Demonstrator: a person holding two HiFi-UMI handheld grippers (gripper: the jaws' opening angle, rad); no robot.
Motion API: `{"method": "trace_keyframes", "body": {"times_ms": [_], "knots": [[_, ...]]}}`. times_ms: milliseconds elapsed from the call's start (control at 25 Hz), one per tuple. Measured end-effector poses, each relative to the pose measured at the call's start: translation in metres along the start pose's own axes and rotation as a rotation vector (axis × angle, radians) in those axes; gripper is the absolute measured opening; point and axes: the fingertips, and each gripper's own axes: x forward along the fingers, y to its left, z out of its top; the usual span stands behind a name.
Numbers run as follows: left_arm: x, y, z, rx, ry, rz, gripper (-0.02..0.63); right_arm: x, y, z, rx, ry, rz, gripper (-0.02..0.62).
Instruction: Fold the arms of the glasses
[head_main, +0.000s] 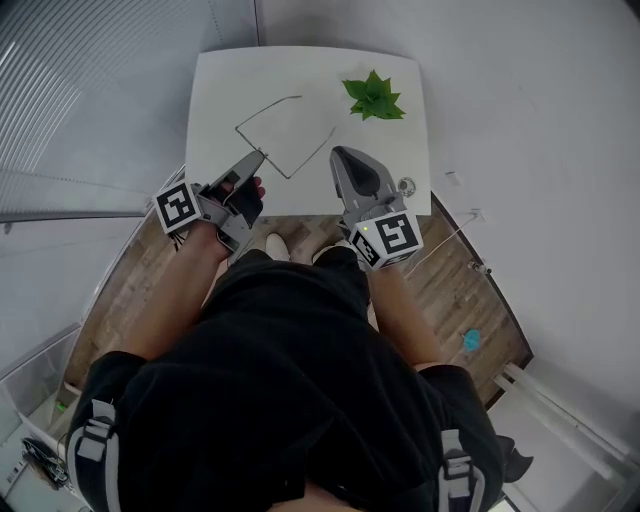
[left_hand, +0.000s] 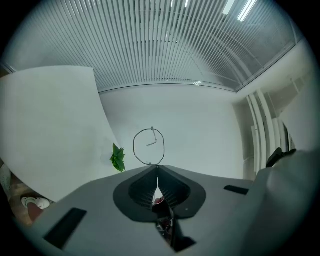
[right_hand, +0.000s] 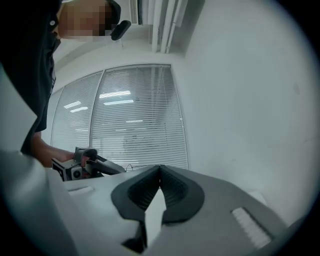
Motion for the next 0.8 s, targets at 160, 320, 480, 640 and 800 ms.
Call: {"method": "trace_keyframes", "body": {"times_ms": [160, 320, 480, 640, 800], "knots": [[-0.003, 0.001, 0.002, -0.005, 0.001, 0.003, 0.012, 0.003, -0.003, -0.002, 0.05, 0.002, -0.009, 0.014], [-0.002, 0.002, 0.001, -0.011, -0.003, -0.001, 0.012, 0.003, -0.014, -0.008, 0.206, -0.011, -0.014, 0.023], [0.002, 0.002, -0.001, -0.001, -0.005, -0.016, 0.012, 0.002, -0.028, -0.018, 0.386, -0.027, -0.02, 0.023], [0.001, 0.001, -0.001, -0.001, 0.001, -0.021, 0.012, 0.004, -0.036, -0.024, 0.551, -0.049, -0.03, 0.045], [0.002, 0.004, -0.001, -0.004, 0.002, -0.017, 0.012, 0.005, -0.046, -0.03, 0.7, -0.067, -0.032, 0.069]]}}
